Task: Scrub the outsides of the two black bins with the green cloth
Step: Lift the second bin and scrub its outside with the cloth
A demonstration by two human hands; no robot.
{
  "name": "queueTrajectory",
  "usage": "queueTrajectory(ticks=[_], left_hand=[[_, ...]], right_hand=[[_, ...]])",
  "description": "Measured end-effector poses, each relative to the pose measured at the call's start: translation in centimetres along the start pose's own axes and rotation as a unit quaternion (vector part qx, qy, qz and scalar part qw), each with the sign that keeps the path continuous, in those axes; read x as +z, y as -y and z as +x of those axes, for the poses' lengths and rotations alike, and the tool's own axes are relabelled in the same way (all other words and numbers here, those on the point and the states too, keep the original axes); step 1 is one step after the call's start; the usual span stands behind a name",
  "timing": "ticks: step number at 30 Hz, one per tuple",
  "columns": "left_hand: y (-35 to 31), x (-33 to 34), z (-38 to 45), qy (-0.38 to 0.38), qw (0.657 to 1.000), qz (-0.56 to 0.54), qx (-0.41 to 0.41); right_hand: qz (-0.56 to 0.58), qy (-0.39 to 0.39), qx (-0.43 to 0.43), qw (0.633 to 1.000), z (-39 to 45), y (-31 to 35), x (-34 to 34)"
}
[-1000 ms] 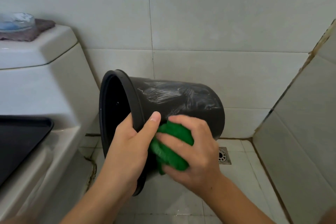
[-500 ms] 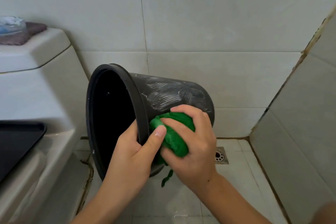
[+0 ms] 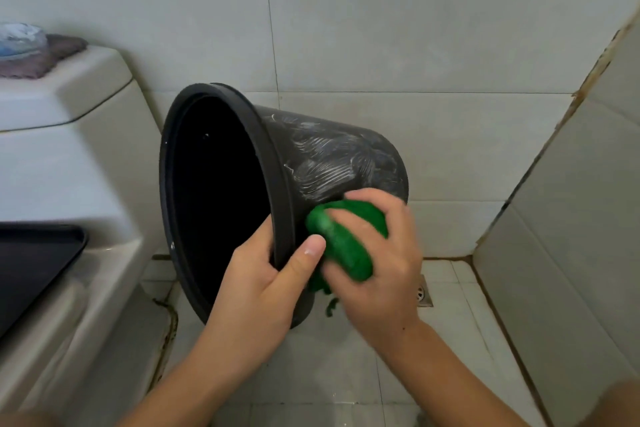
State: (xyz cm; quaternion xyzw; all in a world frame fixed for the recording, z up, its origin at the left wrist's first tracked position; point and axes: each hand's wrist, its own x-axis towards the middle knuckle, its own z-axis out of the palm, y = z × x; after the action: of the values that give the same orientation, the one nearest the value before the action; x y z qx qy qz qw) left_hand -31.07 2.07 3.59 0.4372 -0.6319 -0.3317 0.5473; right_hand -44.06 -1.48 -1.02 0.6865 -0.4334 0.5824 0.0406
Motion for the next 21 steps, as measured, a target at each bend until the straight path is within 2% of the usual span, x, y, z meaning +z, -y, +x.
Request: queueTrajectory(ticks=[3, 8, 13, 16, 18, 21], left_hand=[[0.4, 0.2, -0.1, -0.015, 0.998, -0.045, -0.030], [0.9, 0.3, -0.1, -0.042, 0.990, -0.102, -0.092], [0.9, -0.2, -0.3, -0.046, 0.990, -0.089, -0.094], [0.7, -0.7, -0.3, -0.059, 0.991, -0.086, -0.087], [0.2, -1.5, -0.4, -0.043, 0.993, -0.075, -0.078], [-0.4, -2.5, -0.5, -0.013, 0.994, -0.091, -0.066]], right_hand=[[0.009, 0.000, -0.083, 0.996, 0.2, 1.1, 0.2], [0.006, 0.045, -0.194, 0.980, -1.8, -0.3, 0.1], [0.005, 0.031, -0.200, 0.979, -2.5, -0.3, 0.8], [-0.028, 0.022, -0.110, 0.993, -1.0, -2.0, 0.0], [-0.029, -0.012, 0.005, 0.999, 0.0, -3.6, -0.8], [-0.015, -0.047, 0.174, 0.984, 1.0, -5.6, -2.0]])
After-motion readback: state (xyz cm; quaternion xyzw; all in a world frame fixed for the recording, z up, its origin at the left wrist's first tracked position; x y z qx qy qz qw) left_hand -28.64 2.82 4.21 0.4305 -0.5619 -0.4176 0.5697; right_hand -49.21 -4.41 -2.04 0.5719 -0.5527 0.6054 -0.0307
